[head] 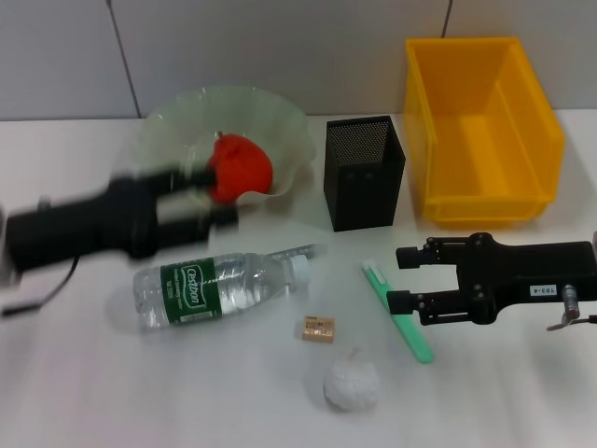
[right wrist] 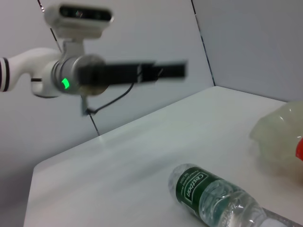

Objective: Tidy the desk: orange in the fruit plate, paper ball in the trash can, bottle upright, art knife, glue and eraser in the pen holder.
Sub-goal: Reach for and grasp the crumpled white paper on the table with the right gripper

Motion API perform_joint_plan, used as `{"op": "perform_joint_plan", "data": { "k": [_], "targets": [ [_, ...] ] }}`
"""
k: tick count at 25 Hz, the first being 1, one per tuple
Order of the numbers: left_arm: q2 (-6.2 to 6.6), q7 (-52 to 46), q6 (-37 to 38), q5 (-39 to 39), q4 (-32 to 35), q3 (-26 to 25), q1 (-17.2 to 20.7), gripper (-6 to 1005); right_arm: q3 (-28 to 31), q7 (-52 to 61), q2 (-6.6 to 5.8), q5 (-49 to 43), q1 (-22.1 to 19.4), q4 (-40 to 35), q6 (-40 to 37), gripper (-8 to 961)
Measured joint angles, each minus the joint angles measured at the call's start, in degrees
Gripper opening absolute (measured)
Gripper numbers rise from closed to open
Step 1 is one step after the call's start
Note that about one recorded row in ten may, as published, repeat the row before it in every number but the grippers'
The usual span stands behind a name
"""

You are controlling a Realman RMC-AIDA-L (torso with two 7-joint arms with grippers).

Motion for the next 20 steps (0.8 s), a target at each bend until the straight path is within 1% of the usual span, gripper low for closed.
{"op": "perform_joint_plan", "data": {
  "k": [1,2,4,5,6,7,12,13,14,15,16,18,20],
  "targets": [
    [0.99,0.73,2.21,3.28,-0.08,1.83,1.99,770,0.0,0.17,0.0,-0.05,0.0,-0.21,0.0,713],
    [1.01,0.85,2.34,3.85,-0.11,1.86,2.13,770,0.0,0.28,0.0,-0.07,-0.01,-0.42,0.0,712],
    [1.04,1.86,3.1,7.8,-0.43,1.84,2.73,770,-0.01,0.35,0.0,-0.08,0.01,-0.7,0.0,712],
    [1.04,1.86,3.1,7.8,-0.43,1.84,2.73,770,-0.02,0.38,0.0,-0.09,0.06,-0.79,0.0,711],
    [0.88,2.68,3.35,9.99,-0.71,1.69,2.97,770,-0.18,0.41,0.0,-0.1,0.19,-0.83,0.0,711],
    [0.46,4.01,3.47,12.6,-1.24,1.52,3.23,770,-0.18,0.41,0.0,-0.1,0.19,-0.83,0.0,711],
    [-0.36,5.28,3.71,13.63,-1.61,1.27,3.81,769,-0.37,2.21,-0.1,-0.15,0.73,-1.49,-0.04,709],
    [-0.47,5.46,3.73,13.55,-1.61,1.06,3.92,769,-0.39,4.31,-0.11,-0.2,0.95,-2.61,-0.15,709],
    [-0.78,6.17,3.86,13.42,-1.61,0.45,4.13,769,-0.98,11.18,-0.14,-1.33,1.9,-6.81,-0.36,708],
    [-0.88,6.28,3.89,13.42,-1.61,0.29,4.13,769,-0.98,11.18,-0.14,-1.33,1.9,-6.81,-0.36,708],
    [-0.94,6.41,3.9,13.41,-1.61,0.14,4.14,769,-1.52,15.77,-0.18,-2.73,2.53,-9.21,-0.5,708],
    [-1.11,6.88,3.93,13.41,-1.6,-0.19,4.19,769,-2.36,24.52,-0.54,-7.21,4.7,-14.03,-1.06,707],
    [-1.26,7.2,3.93,13.41,-1.6,-0.46,4.2,769,-2.67,32.2,-1.29,-12.96,7.92,-17.19,-2.39,706]
  ]
}}
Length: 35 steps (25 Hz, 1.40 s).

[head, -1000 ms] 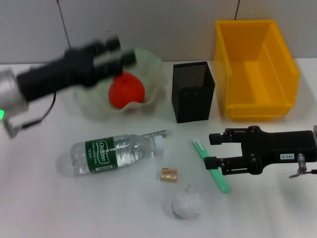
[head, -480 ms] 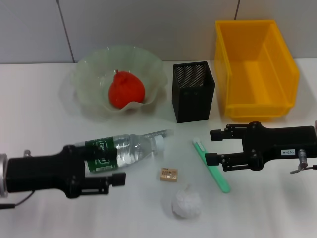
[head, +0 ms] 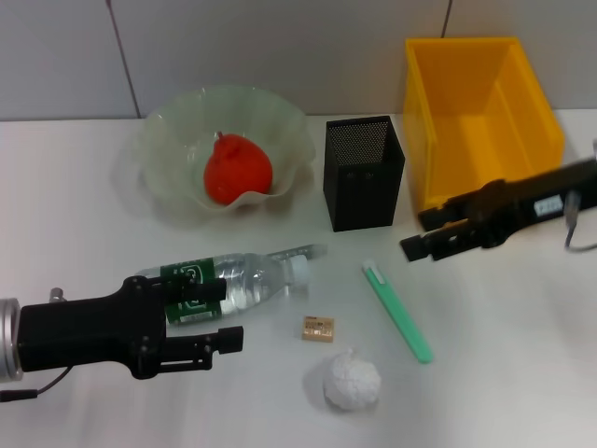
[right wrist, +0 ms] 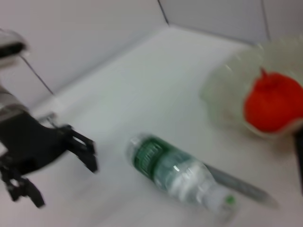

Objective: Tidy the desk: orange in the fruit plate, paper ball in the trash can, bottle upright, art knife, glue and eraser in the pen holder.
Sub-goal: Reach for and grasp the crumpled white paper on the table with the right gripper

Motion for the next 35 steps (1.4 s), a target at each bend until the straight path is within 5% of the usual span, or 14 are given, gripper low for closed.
{"op": "perform_joint_plan", "data": {
  "k": [1,5,8,11,20,35],
  "targets": [
    [-0.07,0.09,0.0,0.11,0.01,-0.25,0.0,769,0.0,5.33,-1.13,-4.95,3.54,-0.87,-2.01,706],
    [-0.07,0.1,0.0,0.28,0.03,-0.38,-0.01,769,0.03,10.49,-2.34,-11.95,9.36,-1.02,-5.51,705],
    [-0.07,0.25,-0.01,0.44,0.03,-0.39,-0.02,769,-0.14,11.69,-2.14,-17.26,13.5,-1.2,-8.19,704],
    [-0.07,0.56,-0.06,0.55,0.03,-0.42,-0.04,769,-5.01,9.78,-0.69,-20.07,16.0,-0.77,-9.08,703],
    [0.64,0.74,-0.48,1.06,0.03,-0.14,0.61,769,-11.38,-1.97,4.77,-19.84,15.31,0.89,-4.64,700],
    [1.06,1.48,-0.68,2.69,-0.52,-0.46,1.79,768,-28.27,-12.04,5.48,-10.22,13.59,6.88,5.27,695]
  ]
}}
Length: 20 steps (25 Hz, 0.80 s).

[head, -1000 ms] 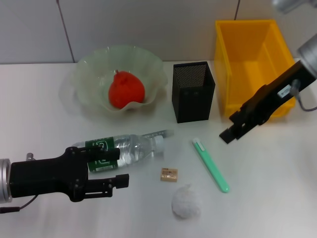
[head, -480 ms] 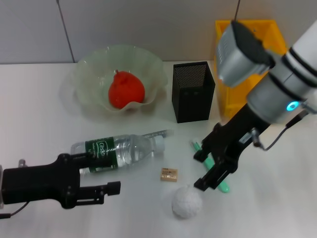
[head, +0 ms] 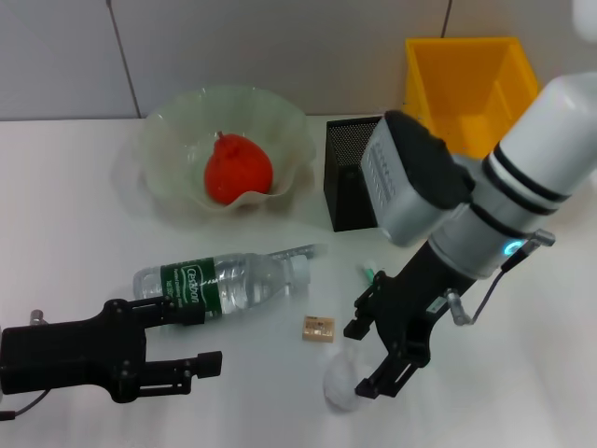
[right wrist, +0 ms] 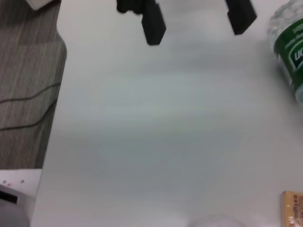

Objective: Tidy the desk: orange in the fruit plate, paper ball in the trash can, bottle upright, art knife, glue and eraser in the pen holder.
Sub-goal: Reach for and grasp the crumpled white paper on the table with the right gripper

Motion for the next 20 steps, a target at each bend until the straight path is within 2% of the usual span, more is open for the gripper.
{"op": "perform_joint_plan", "data": {
  "k": [6,13,14,20],
  "targets": [
    [-0.07,0.01,0.0,-0.16,-0.11,-0.29,-0.02,768,-5.45,-1.27,0.12,2.06,-0.69,0.18,3.52,693],
    [-0.14,0.01,0.23,-0.09,-0.16,-1.44,-0.02,768,-8.85,-2.33,0.13,4.22,-1.09,0.73,5.78,691],
    [-0.14,0.01,0.23,-0.09,-0.16,-1.44,-0.01,768,-11.0,-2.33,0.13,4.86,-1.11,1.14,6.84,691],
    [-0.11,0.01,0.17,-0.09,-0.16,-1.43,0.05,768,-13.37,-1.97,0.18,5.32,-1.15,1.29,7.95,689]
  ]
}}
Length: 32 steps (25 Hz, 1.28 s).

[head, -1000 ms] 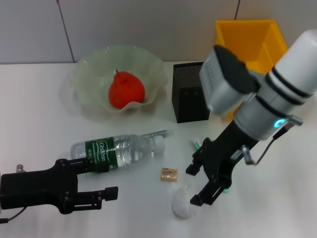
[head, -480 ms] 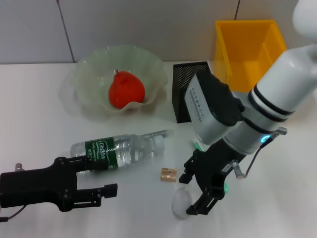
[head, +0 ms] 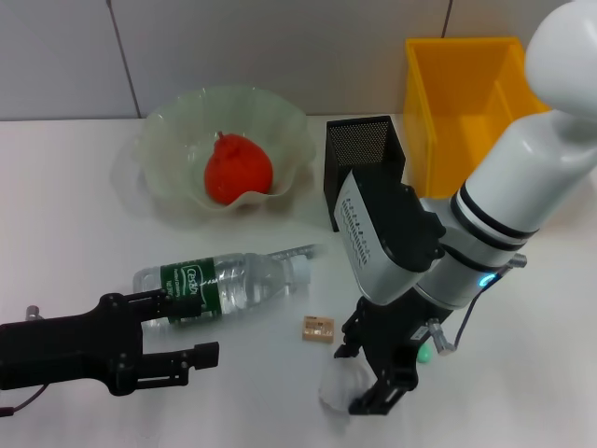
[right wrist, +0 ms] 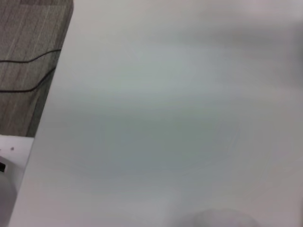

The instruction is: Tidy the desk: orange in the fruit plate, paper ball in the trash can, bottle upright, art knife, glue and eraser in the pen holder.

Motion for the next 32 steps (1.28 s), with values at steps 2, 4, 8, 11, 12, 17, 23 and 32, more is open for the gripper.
{"op": "perform_joint_plan", "data": {
  "k": [2,4,8,11,12,17,23,32],
  "targets": [
    [0.02,0.0,-0.04,0.0,0.0,0.01,0.01,768,0.69,0.28,-0.08,0.59,-0.05,-0.33,-0.38,688],
    [0.06,0.0,-0.05,0.0,0.0,0.01,0.02,768,2.92,0.78,-0.35,1.12,-0.07,-1.34,-1.72,660],
    [0.1,0.05,-0.05,-0.01,0.0,0.02,0.02,768,11.48,2.41,-0.94,-0.52,-0.31,-6.2,-7.37,603],
    [0.11,0.07,0.02,-0.02,0.01,0.02,0.02,767,20.71,4.28,-1.72,-3.33,-1.43,-12.48,-11.15,561],
    [0.12,0.07,0.07,-0.01,0.01,0.02,0.02,767,24.4,4.89,-2.16,-3.83,-1.88,-14.49,-12.07,547],
    [0.1,0.09,0.2,-0.14,0.01,0.01,0.02,767,39.26,10.98,-5.02,-4.83,-3.07,-18.78,-10.75,527],
    [-0.01,0.09,0.37,-0.26,0.01,0.01,-0.01,767,43.51,22.44,-7.85,-9.8,-6.18,-18.44,4.35,524],
    [0.0,-0.22,0.69,-0.37,0.01,0.01,-0.32,767,43.45,29.4,-7.82,-18.23,-6.5,-14.21,14.83,548]
  ]
}}
